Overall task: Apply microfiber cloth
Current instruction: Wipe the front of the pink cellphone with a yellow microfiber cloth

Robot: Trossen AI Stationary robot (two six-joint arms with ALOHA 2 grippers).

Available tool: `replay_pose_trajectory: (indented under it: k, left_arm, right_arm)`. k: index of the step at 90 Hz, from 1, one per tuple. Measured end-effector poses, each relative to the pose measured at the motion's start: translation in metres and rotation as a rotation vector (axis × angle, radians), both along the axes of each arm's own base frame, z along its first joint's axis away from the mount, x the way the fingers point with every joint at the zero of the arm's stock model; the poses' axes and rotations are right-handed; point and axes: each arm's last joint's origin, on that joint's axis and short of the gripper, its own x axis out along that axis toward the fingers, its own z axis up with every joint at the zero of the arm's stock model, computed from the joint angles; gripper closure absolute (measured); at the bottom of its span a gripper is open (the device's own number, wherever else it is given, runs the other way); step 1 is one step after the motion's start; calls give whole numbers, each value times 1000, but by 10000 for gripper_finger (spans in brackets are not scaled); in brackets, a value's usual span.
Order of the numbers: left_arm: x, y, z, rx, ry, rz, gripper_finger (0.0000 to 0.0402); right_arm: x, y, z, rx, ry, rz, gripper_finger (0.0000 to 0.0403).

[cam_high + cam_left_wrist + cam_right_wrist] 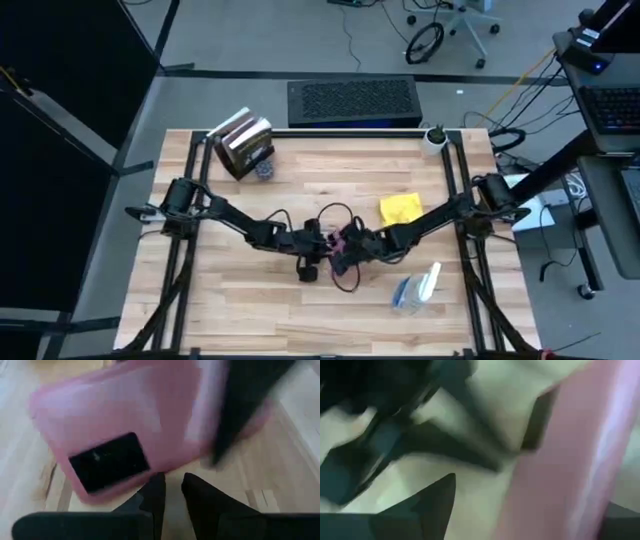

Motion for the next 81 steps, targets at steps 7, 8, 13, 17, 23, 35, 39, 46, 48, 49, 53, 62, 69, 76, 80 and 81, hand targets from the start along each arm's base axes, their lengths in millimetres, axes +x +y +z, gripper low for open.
replay_pose_trajectory:
  k: [7, 8, 13, 17, 23, 35, 39, 46, 48, 49, 53, 62, 69, 76, 80, 81]
  left_arm:
    - [0, 0, 0, 1, 3, 0, 339]
    - [0, 0, 0, 0, 3, 0, 339]
    - [0, 0, 0, 1, 5, 0, 339]
    - [0, 0, 0, 1, 6, 0, 339]
    - [0, 0, 0, 2, 8, 0, 339]
    - [-4, 0, 5, 37, 47, -24, 339]
    - [-7, 1, 8, 57, 71, -35, 339]
    - [-14, 2, 16, 75, 118, -33, 339]
    - [-16, 3, 18, 79, 130, -32, 339]
    - [-16, 3, 19, 80, 132, -30, 339]
    - [-17, 4, 23, 86, 135, -26, 339]
    - [-20, 5, 30, 125, 135, -21, 339]
    - [-21, 6, 33, 144, 132, -24, 339]
    - [-22, 6, 32, 150, 144, -24, 339]
    - [-22, 6, 31, 152, 151, -25, 339]
    - [-22, 6, 31, 152, 152, -24, 339]
  right_arm:
    - [0, -1, 0, -2, 2, 7, 172]
    - [0, -1, 0, -3, 5, 7, 176]
    - [-1, -2, -1, -10, 20, 5, 197]
    - [-3, -2, -2, -9, 41, 12, 217]
    - [-4, -1, -3, 0, 64, 27, 252]
    - [-7, -3, 0, -18, 93, 54, 333]
    - [-9, -5, 2, -42, 113, 77, 361]
    - [-15, -8, 9, -95, 148, 156, 389]
    - [-17, -9, 11, -120, 161, 183, 390]
    - [-18, -9, 13, -134, 170, 200, 390]
    - [-21, -12, 19, -190, 209, 261, 388]
    - [-20, -19, 37, -365, 271, 376, 385]
    - [-20, -23, 37, -508, 332, 475, 387]
    - [-15, -23, 32, -638, 340, 553, 389]
    - [-12, -20, 29, -713, 348, 579, 390]
    - [-12, -20, 28, -730, 351, 582, 390]
